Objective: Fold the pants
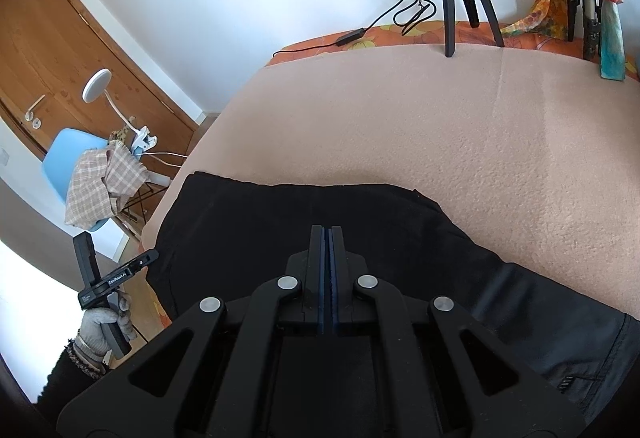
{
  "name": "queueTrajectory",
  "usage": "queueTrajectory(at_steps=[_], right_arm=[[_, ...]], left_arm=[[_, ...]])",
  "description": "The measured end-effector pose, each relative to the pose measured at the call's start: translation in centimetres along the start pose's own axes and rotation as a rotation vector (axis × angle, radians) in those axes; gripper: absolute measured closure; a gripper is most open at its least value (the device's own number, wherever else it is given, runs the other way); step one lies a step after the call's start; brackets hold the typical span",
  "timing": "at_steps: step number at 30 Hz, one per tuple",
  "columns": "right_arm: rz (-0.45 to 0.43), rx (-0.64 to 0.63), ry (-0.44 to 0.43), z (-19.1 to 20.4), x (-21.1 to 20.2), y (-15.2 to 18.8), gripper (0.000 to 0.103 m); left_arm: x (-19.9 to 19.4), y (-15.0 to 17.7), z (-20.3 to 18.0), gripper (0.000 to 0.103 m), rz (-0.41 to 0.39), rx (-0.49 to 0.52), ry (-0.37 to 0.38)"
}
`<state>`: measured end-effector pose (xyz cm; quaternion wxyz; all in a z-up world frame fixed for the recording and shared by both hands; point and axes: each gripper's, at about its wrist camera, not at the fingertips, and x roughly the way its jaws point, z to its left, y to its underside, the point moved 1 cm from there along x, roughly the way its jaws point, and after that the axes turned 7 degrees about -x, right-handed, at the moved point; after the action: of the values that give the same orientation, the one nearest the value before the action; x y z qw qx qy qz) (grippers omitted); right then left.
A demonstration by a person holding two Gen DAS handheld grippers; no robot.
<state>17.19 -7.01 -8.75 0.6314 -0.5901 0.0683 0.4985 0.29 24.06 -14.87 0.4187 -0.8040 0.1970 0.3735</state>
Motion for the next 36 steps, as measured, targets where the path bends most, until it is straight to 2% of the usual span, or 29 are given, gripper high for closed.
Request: queueTrajectory(at_steps=[1, 2, 9, 11, 14, 18, 19, 20, 21, 22, 23, 28, 32, 36], right_arm=[[-0.005, -0.005, 0.000, 0.2, -0.1, 0.0, 0.100], [-0.008, -0.009, 0.000, 0.3, -0.1, -0.1, 0.100], [-0.006, -0.034, 0.006, 0.9, -0.1, 0.1, 0.100], [-0.004, -0.032, 0.006, 0.9, -0.1, 0.3, 0.100], [0.012, -0.047, -0.031, 2.0, -0.1, 0.3, 0.100], [0.066, -0.222, -0.126, 8.2, 1.1, 1.2, 0.098], [0.090, -0.277, -0.155, 10.5, 1.7, 1.8, 0.091], [0.103, -0.320, -0.173, 12.4, 2.3, 2.3, 0.079], [0.111, -0.366, -0.189, 14.4, 2.9, 2.9, 0.071], [0.118, -0.416, -0.206, 16.4, 3.5, 3.6, 0.057], [0.127, -0.471, -0.224, 18.4, 4.3, 4.3, 0.052], [0.191, -0.660, -0.272, 25.8, 9.2, 7.0, 0.052], [0.251, -0.796, -0.192, 27.9, 13.3, 8.4, 0.052], [0.293, -0.899, -0.093, 28.9, 16.3, 8.8, 0.052]], left_arm=[[-0.1, -0.1, 0.3, 0.083, 0.000, -0.016, 0.015], [-0.2, -0.2, 0.5, 0.090, -0.001, -0.034, 0.034], [0.2, -0.2, 0.1, 0.091, 0.037, -0.070, 0.110], [0.4, -0.1, 0.1, 0.087, 0.046, -0.087, 0.115], [0.5, 0.0, -0.1, 0.086, 0.043, -0.096, 0.114], [0.7, -0.4, 0.1, 0.086, 0.053, -0.121, 0.128], [0.8, -0.5, 0.2, 0.086, 0.055, -0.126, 0.133], [0.8, -0.6, 0.2, 0.086, 0.057, -0.128, 0.137], [0.8, -0.6, 0.4, 0.086, 0.059, -0.128, 0.140], [0.8, -0.5, 0.4, 0.086, 0.062, -0.128, 0.144], [0.8, -0.6, 0.5, 0.086, 0.065, -0.132, 0.149], [1.0, -0.8, 1.8, 0.086, 0.095, -0.214, 0.223], [1.2, -1.0, 2.5, 0.086, 0.112, -0.262, 0.263], [1.2, -1.1, 2.5, 0.086, 0.119, -0.264, 0.270]])
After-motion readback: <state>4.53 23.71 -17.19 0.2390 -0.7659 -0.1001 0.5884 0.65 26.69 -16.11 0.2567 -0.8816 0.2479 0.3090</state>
